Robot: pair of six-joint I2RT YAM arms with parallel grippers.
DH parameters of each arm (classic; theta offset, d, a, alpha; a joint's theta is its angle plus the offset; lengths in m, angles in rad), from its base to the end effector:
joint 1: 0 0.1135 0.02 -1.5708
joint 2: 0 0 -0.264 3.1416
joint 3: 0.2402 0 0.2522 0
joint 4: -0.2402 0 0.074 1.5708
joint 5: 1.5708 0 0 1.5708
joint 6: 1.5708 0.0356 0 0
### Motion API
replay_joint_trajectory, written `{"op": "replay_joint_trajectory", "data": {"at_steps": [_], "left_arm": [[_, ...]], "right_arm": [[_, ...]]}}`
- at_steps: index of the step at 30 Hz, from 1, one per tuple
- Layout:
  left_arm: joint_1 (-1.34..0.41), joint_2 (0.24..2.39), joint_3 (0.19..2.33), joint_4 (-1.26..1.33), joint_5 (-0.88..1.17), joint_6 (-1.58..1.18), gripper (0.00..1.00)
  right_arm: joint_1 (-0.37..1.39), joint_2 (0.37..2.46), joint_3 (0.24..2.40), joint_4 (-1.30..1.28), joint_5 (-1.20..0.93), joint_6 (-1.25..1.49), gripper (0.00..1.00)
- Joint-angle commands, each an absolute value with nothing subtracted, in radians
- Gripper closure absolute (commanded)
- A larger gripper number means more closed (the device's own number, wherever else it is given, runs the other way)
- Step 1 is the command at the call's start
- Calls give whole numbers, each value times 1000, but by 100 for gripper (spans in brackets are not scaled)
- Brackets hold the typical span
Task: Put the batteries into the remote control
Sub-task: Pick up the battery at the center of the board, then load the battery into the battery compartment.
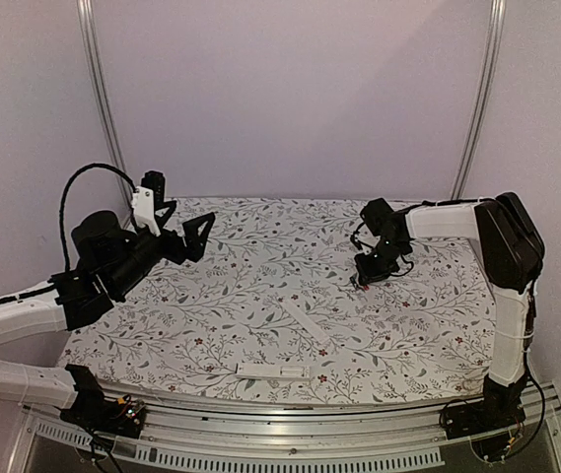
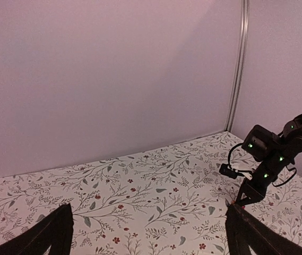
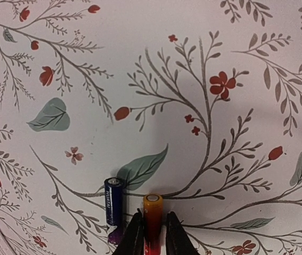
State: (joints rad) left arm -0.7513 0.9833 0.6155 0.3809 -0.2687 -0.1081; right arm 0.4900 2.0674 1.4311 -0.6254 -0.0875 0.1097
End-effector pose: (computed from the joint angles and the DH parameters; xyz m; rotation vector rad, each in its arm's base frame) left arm 0.1761 -0.1515 0.3026 0.2909 1.5501 -0.4675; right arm 0.3618 0.1965 0.1440 -0.5600 2.8061 0.2513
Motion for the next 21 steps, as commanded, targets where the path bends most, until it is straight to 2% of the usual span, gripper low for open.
{"op": "replay_joint_trajectory", "data": {"at_steps": [1, 8, 13, 17, 21], "left_arm": [[-733, 985, 612, 393, -256, -119, 0], [-732, 981, 609, 383, -252, -116, 0], [-734, 1001, 629, 304, -214, -84, 3], [-741, 1020, 667, 183, -82, -41, 4], [-803, 1033, 676, 87, -14, 31, 4]], "right_arm": [[494, 2089, 1413, -656, -13, 104, 87], [493, 2061, 1415, -672, 79, 75, 100], [493, 1961, 1433, -679, 61, -18, 100], [537, 1871, 1410, -673, 13, -143, 100], [612, 1773, 1349, -631, -145, -230, 100]]}}
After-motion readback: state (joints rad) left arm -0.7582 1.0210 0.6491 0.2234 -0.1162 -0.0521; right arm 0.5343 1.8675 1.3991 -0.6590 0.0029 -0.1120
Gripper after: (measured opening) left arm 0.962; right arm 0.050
